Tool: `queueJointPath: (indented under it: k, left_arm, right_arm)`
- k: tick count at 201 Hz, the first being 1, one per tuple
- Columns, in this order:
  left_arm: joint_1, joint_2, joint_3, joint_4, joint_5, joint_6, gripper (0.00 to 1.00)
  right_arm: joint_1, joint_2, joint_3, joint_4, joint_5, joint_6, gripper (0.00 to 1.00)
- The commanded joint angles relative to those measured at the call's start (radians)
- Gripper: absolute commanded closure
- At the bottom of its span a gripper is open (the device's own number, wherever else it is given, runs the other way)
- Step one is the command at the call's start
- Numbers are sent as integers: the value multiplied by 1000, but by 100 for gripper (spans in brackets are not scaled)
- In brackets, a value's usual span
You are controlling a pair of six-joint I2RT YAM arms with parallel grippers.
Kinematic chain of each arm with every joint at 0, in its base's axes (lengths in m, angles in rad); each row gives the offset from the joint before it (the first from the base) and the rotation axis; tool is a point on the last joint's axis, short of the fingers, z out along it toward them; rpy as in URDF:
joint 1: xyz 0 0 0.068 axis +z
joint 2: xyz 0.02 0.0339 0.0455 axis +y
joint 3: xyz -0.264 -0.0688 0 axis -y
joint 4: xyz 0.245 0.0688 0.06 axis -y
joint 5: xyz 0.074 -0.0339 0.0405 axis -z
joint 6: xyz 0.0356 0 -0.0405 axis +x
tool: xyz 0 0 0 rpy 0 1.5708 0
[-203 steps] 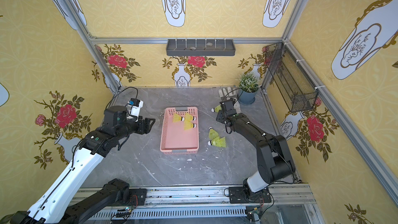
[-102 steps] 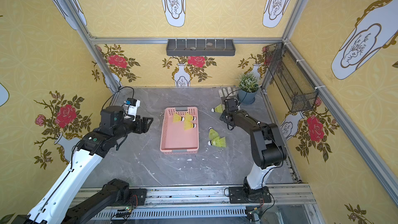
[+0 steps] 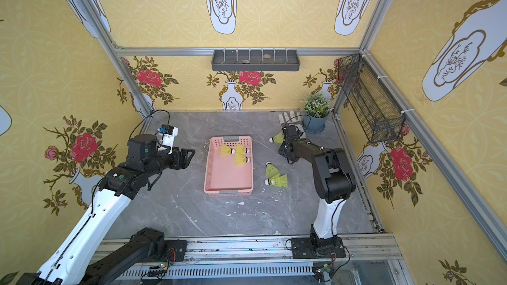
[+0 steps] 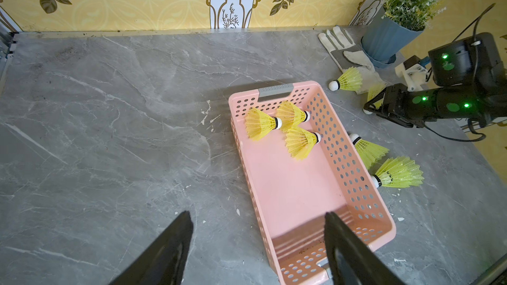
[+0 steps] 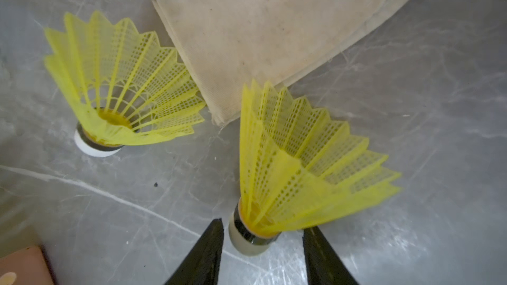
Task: Put the shuttlecocks into the storage box
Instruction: Pick up the shuttlecock at the center of the board.
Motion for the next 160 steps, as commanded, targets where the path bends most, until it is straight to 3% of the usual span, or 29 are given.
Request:
queueJointPath:
  k: [1, 69, 124, 160]
  left_arm:
    - [4, 5, -5, 19, 18, -4, 22]
    - [7, 5, -5, 18, 22, -4, 22]
    - [9, 2, -7, 17, 21, -4, 22]
    - [10, 2, -9, 16, 25, -5, 22]
  right_arm:
    - [1, 16, 4, 7, 18, 12, 52]
    - [1, 52, -3, 15, 39, 18, 55]
    - [17, 12, -37, 27, 58, -32, 72]
    - [60, -53, -82, 48, 108, -104, 77]
